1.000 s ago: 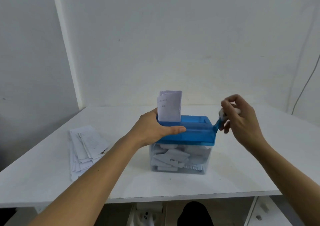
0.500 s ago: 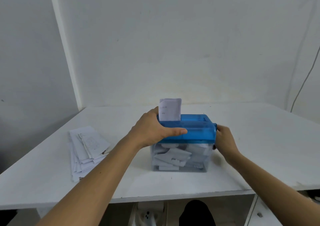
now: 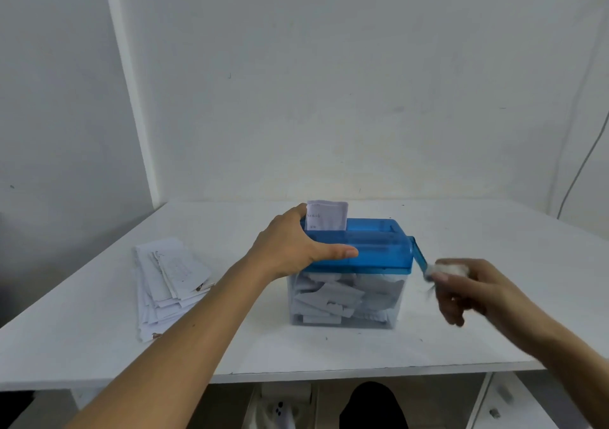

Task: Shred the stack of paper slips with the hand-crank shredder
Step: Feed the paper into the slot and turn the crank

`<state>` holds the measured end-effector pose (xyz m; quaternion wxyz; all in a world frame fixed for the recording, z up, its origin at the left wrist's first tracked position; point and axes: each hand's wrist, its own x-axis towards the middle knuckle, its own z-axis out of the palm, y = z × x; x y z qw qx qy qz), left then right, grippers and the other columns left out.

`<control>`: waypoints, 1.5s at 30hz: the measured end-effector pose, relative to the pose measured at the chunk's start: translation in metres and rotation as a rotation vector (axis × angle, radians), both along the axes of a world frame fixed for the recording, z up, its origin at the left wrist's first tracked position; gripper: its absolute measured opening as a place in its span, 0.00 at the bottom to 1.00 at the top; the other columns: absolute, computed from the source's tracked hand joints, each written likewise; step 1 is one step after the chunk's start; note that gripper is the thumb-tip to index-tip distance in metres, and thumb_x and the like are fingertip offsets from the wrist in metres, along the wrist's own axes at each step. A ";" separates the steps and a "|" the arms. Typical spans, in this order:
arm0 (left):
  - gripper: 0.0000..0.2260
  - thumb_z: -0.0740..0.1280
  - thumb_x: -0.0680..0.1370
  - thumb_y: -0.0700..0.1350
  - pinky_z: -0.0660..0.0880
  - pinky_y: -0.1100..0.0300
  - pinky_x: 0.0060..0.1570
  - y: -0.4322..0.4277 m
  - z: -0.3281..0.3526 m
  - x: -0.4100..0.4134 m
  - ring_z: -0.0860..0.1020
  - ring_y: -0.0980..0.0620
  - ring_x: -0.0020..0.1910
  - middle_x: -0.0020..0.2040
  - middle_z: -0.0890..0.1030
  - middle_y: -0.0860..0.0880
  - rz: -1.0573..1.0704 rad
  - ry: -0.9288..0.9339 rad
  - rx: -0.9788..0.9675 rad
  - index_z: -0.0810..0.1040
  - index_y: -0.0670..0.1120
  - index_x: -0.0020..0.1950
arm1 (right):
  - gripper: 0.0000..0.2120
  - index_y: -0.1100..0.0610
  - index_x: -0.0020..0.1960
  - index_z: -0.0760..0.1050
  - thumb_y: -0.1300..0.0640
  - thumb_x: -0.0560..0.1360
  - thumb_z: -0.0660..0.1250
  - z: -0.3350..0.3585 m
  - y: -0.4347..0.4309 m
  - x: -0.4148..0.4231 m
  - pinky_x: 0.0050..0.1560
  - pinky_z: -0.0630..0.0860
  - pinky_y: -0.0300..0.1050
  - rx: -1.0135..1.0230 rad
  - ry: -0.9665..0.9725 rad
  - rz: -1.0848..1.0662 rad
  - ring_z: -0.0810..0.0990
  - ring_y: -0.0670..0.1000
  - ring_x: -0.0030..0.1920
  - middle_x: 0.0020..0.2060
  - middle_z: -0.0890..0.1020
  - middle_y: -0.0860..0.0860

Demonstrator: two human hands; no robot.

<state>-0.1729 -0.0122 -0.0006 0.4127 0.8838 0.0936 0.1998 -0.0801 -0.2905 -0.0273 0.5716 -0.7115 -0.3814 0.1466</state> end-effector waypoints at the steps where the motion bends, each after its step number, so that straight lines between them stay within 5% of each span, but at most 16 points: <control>1: 0.45 0.74 0.51 0.74 0.79 0.52 0.58 0.001 0.001 0.000 0.77 0.57 0.56 0.58 0.78 0.60 0.002 0.003 -0.003 0.72 0.61 0.65 | 0.14 0.63 0.39 0.78 0.52 0.75 0.67 0.008 -0.001 0.001 0.33 0.74 0.44 0.009 -0.043 0.013 0.74 0.54 0.30 0.29 0.75 0.56; 6: 0.40 0.76 0.55 0.68 0.77 0.62 0.50 -0.003 0.003 -0.002 0.76 0.59 0.54 0.57 0.78 0.60 -0.024 0.004 -0.023 0.72 0.58 0.63 | 0.16 0.53 0.29 0.74 0.47 0.72 0.68 0.029 0.021 0.013 0.32 0.72 0.44 0.184 -0.041 -0.092 0.72 0.52 0.28 0.26 0.72 0.53; 11: 0.37 0.75 0.57 0.68 0.74 0.68 0.44 -0.003 0.002 -0.003 0.75 0.60 0.52 0.55 0.76 0.61 -0.031 -0.015 -0.022 0.72 0.57 0.63 | 0.13 0.57 0.53 0.72 0.47 0.79 0.67 0.034 0.057 0.038 0.31 0.76 0.42 0.328 -0.074 -0.363 0.79 0.50 0.34 0.42 0.82 0.51; 15: 0.37 0.74 0.56 0.69 0.75 0.67 0.43 -0.004 0.002 -0.002 0.76 0.59 0.51 0.53 0.76 0.61 -0.023 -0.015 -0.010 0.72 0.57 0.61 | 0.09 0.57 0.51 0.73 0.51 0.81 0.66 0.029 0.082 0.061 0.33 0.77 0.39 0.284 -0.067 -0.458 0.78 0.47 0.36 0.42 0.81 0.50; 18: 0.38 0.74 0.56 0.70 0.76 0.66 0.43 -0.004 0.001 -0.001 0.76 0.57 0.51 0.53 0.76 0.60 -0.005 -0.016 0.007 0.72 0.56 0.61 | 0.11 0.58 0.46 0.73 0.51 0.82 0.65 0.010 0.093 0.068 0.30 0.75 0.36 0.234 0.073 -0.446 0.77 0.48 0.37 0.39 0.79 0.51; 23: 0.39 0.74 0.55 0.71 0.74 0.67 0.44 -0.003 -0.002 -0.002 0.75 0.60 0.52 0.55 0.75 0.60 0.001 -0.050 -0.002 0.73 0.56 0.61 | 0.13 0.65 0.49 0.74 0.55 0.83 0.60 -0.031 0.084 0.071 0.42 0.78 0.51 0.015 0.122 -0.443 0.79 0.54 0.40 0.43 0.81 0.59; 30: 0.40 0.74 0.55 0.72 0.75 0.66 0.49 -0.002 -0.004 -0.001 0.76 0.59 0.55 0.57 0.75 0.60 0.013 -0.053 0.002 0.73 0.56 0.63 | 0.18 0.64 0.48 0.77 0.51 0.84 0.58 -0.051 0.068 0.042 0.32 0.71 0.43 -0.090 0.051 -0.410 0.72 0.51 0.32 0.32 0.77 0.54; 35: 0.41 0.73 0.55 0.72 0.74 0.63 0.55 -0.002 -0.003 -0.001 0.75 0.58 0.59 0.61 0.75 0.60 0.018 -0.039 0.009 0.73 0.56 0.64 | 0.22 0.63 0.44 0.78 0.47 0.84 0.57 -0.054 0.049 0.015 0.30 0.69 0.43 -0.063 0.048 -0.398 0.71 0.52 0.30 0.28 0.75 0.54; 39: 0.42 0.74 0.55 0.71 0.71 0.68 0.49 -0.002 -0.001 -0.001 0.74 0.59 0.58 0.61 0.74 0.60 0.009 -0.027 0.000 0.72 0.57 0.64 | 0.24 0.66 0.43 0.77 0.45 0.82 0.58 -0.045 0.034 0.003 0.31 0.73 0.45 -0.021 0.066 -0.336 0.73 0.52 0.28 0.28 0.76 0.56; 45: 0.42 0.75 0.54 0.70 0.71 0.69 0.48 -0.002 0.002 -0.003 0.74 0.61 0.56 0.60 0.74 0.59 -0.010 0.000 -0.013 0.72 0.56 0.65 | 0.27 0.56 0.36 0.78 0.31 0.65 0.72 -0.015 0.013 -0.006 0.29 0.71 0.43 0.160 0.013 -0.101 0.71 0.52 0.29 0.28 0.73 0.56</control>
